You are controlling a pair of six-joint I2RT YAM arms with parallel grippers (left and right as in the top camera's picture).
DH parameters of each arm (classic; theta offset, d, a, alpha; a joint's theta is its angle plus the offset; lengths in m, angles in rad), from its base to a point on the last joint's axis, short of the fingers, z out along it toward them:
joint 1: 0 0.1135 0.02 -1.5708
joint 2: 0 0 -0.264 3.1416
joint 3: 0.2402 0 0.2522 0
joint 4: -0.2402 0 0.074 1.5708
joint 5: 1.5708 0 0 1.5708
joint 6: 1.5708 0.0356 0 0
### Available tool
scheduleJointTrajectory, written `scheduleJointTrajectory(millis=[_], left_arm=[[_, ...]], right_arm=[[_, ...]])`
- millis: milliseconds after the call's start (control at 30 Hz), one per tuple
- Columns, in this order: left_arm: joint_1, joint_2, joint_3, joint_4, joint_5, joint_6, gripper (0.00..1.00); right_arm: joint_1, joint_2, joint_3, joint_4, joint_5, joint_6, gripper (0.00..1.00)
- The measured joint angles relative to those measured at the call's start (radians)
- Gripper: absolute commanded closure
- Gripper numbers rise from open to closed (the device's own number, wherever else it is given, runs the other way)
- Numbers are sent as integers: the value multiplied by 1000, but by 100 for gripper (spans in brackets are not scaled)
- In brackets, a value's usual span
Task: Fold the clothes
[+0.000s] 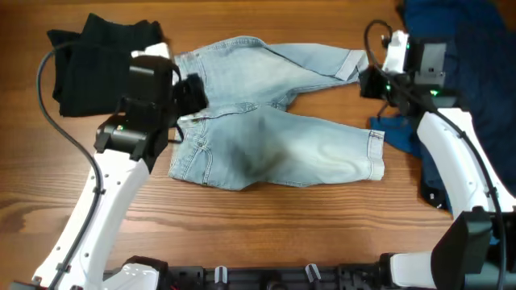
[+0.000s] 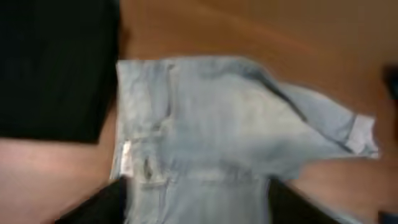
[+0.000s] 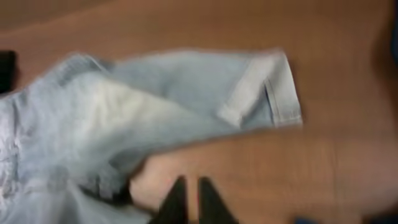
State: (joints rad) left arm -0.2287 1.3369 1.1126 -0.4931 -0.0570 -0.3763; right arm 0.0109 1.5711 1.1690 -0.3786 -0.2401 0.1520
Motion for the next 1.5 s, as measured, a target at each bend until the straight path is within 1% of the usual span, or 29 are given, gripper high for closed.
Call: scheduleJointTrajectory(millis=[33,67,133,167,267,333,367,400,433,467,533,600,667,767,833,933,1033,1267,1400,1467,1500], left_arm=[[0,20,0,42,2,-3,89],[0,42,0,75,3,-2,96],[0,101,0,140,4,0,96],[0,140,0,166,11,-3,96],[0,216,-1,165,61,-23,96],[0,216,3,165,71,-29,96],[0,215,11,165,74,-30,96],[0,215,23,166,75,-30,96],[0,215,28,165,75,-31,96],[0,215,35,156,75,-31,94],[0,215,38,115,79,-33,90],[0,215,39,50,79,-37,88],[0,215,39,17,79,-37,87],[0,215,39,-2,79,-37,87],[0,215,39,-16,79,-37,87],[0,215,39,-46,79,-37,87],[0,215,39,-57,77,-37,87],[0,215,39,-66,77,-37,88],[0,215,39,-89,62,-37,88],[0,215,39,-103,55,-37,88],[0,215,39,-103,55,-37,88]], right_arm=[[19,9,3,63,7,-5,96],[31,16,4,98,10,-9,96],[64,61,6,203,16,-15,96],[72,79,6,224,18,-14,96],[100,214,37,247,21,10,96],[101,276,89,227,24,11,96],[101,333,152,227,28,11,90],[101,377,201,222,35,11,79],[101,402,233,204,43,9,74],[101,446,290,183,67,19,66],[98,486,334,162,92,28,59],[84,504,346,101,129,63,59],[58,507,346,62,137,94,59],[25,507,346,28,138,116,61],[23,509,346,23,138,124,66],[25,547,346,21,138,148,70],[25,584,346,4,148,174,69],[26,587,346,-18,196,212,69],[26,619,346,-16,196,229,74],[26,623,346,0,193,230,79],[26,625,346,8,188,233,84]])
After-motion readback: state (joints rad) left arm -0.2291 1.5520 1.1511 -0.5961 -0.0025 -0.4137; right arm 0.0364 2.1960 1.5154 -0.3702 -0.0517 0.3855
